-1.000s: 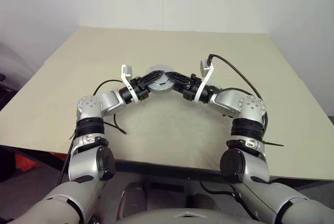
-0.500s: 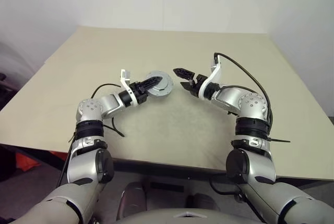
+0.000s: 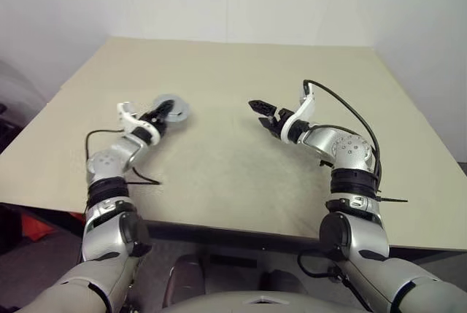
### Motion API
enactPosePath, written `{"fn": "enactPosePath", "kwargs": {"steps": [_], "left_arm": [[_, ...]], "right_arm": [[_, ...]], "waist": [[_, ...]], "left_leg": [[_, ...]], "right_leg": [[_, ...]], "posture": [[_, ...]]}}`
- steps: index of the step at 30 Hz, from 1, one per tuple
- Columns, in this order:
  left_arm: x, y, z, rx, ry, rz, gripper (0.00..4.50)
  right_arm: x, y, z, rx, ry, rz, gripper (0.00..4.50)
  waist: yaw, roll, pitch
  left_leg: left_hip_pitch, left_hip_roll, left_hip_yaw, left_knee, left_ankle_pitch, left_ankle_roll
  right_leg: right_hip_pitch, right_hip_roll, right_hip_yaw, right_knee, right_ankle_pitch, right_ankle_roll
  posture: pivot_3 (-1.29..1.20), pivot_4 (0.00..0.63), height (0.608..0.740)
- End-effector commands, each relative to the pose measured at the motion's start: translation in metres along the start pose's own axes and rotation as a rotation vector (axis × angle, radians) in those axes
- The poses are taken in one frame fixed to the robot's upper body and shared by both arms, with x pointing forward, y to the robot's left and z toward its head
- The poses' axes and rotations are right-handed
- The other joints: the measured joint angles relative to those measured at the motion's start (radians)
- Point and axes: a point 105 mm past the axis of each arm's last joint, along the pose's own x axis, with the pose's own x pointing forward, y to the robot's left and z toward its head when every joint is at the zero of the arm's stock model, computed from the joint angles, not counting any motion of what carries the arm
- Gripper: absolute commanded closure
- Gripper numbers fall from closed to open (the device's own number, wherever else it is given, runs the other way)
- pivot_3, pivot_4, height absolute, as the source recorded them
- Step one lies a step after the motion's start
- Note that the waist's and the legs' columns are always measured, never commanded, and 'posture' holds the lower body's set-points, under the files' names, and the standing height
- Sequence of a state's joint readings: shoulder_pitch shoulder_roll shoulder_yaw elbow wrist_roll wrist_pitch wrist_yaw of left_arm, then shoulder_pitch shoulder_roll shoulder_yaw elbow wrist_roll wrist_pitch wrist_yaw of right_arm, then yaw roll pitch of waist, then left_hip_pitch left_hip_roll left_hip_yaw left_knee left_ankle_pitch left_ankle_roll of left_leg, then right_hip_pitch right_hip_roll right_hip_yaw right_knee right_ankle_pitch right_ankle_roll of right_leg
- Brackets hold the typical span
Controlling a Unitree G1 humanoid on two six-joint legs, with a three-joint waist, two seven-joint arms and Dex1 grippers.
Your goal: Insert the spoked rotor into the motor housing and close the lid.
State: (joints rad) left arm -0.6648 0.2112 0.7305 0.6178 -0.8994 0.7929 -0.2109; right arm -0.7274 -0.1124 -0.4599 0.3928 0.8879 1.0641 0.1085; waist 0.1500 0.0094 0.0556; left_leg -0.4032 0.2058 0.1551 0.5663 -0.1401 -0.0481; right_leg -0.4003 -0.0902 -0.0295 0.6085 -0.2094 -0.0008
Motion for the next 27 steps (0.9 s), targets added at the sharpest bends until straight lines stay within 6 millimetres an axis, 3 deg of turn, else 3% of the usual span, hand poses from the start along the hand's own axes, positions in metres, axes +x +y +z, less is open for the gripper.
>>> {"fn": "enactPosePath", "kwargs": {"steps": [1, 8, 16, 23, 27], "left_arm": [[-0.003, 0.003, 0.016, -0.024, -0.072, 0.028, 2.23], [-0.013, 0.024, 0.025, -0.039, -0.128, 0.124, 2.23], [-0.027, 0.034, 0.031, -0.035, -0.123, 0.159, 0.02], [-0.064, 0.052, 0.018, 0.033, 0.077, 0.24, 0.02], [-0.091, 0.046, 0.012, 0.103, 0.254, 0.231, 0.02]], "right_arm": [[0.0, 0.007, 0.008, -0.017, -0.025, 0.029, 0.16], [0.002, 0.006, 0.006, -0.02, -0.014, 0.027, 0.16], [0.003, 0.005, 0.004, -0.021, -0.005, 0.021, 0.12], [0.002, 0.0, 0.004, -0.045, 0.031, 0.002, 0.12], [0.0, -0.002, 0.009, -0.065, 0.057, -0.001, 0.12]], "waist": [[0.005, 0.0, 0.0], [0.0, -0.001, 0.0], [-0.013, -0.002, -0.001], [-0.051, -0.002, -0.001], [-0.057, -0.002, -0.002]], "left_leg": [[0.0, 0.0, 0.0, 0.0, 0.0, 0.0], [0.001, 0.0, -0.003, 0.004, 0.0, 0.0], [0.01, 0.0, -0.002, 0.003, 0.001, -0.002], [0.018, 0.0, 0.001, -0.002, 0.001, -0.001], [0.018, 0.0, 0.002, -0.003, -0.001, 0.0]], "right_leg": [[0.001, 0.0, -0.001, 0.0, 0.0, 0.0], [0.004, -0.001, -0.002, 0.001, 0.001, 0.0], [0.009, 0.0, 0.0, 0.001, -0.001, 0.002], [0.011, 0.0, 0.002, 0.0, -0.002, 0.001], [0.01, 0.001, 0.002, 0.0, -0.001, -0.005]], "posture": [[0.0, 0.0, 0.74], [0.0, 0.0, 0.74], [0.0, 0.0, 0.74], [0.0, 0.0, 0.74], [0.0, 0.0, 0.74]]}}
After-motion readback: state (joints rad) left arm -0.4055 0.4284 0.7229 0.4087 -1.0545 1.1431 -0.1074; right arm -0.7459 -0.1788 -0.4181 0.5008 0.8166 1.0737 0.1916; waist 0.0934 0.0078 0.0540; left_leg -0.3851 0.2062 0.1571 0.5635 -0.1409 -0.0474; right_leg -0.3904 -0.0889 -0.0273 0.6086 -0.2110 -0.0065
